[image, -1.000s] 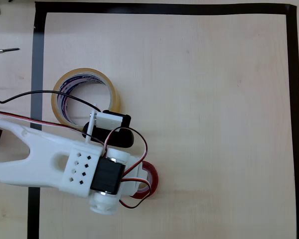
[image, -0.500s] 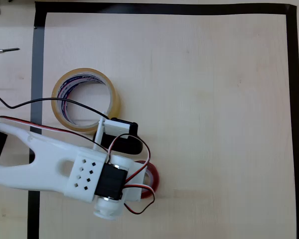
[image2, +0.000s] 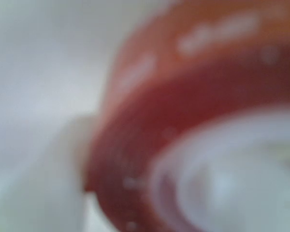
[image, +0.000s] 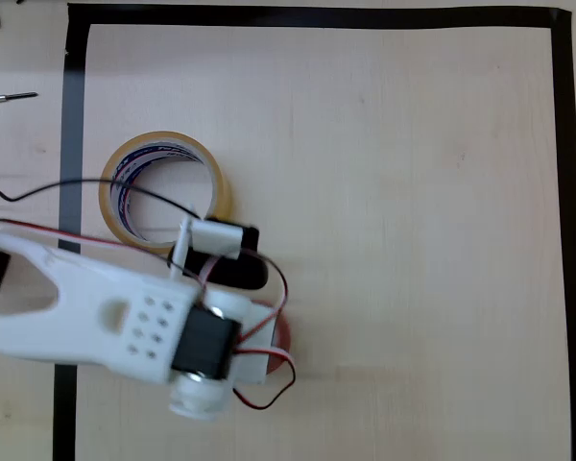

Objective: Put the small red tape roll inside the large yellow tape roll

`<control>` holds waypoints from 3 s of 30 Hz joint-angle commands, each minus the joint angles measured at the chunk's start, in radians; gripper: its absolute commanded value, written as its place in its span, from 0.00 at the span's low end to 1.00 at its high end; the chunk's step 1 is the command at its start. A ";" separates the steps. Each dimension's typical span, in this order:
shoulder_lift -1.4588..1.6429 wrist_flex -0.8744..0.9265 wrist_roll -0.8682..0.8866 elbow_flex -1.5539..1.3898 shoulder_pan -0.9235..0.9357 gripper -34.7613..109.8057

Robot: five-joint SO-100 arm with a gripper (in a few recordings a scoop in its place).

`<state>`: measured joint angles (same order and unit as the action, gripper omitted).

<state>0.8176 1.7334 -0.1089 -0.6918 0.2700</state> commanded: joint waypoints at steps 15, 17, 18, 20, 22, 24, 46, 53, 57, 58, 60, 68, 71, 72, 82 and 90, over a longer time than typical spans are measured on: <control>0.948 0.049 0.066 -0.428 -0.241 0.24; 1.012 -0.021 0.077 -0.584 -0.267 0.24; 1.045 -0.063 0.081 -0.658 -0.278 0.24; 1.089 -0.126 0.091 -0.784 -0.295 0.24; 1.126 -0.181 0.098 -0.887 -0.305 0.24; 1.152 -0.229 0.104 -0.973 -0.311 0.24; 1.186 -0.402 0.149 -1.299 -0.471 0.33; 1.186 -0.414 0.149 -1.321 -0.457 0.40; 1.204 -0.414 0.143 -1.298 -0.430 0.41; 1.210 -0.408 0.143 -1.287 -0.417 0.41; 1.236 -0.390 0.141 -1.261 -0.394 0.41; 1.480 -0.281 0.097 -1.155 -0.244 0.40; 1.643 -0.268 0.087 -1.258 -0.210 0.31; 1.695 -0.268 0.087 -1.316 -0.210 0.28; 2.240 -0.469 0.069 -1.936 -0.255 0.24; 2.514 -0.456 0.069 -2.247 -0.276 0.24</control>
<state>3.2413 1.2563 -0.0230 -2.8870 0.0015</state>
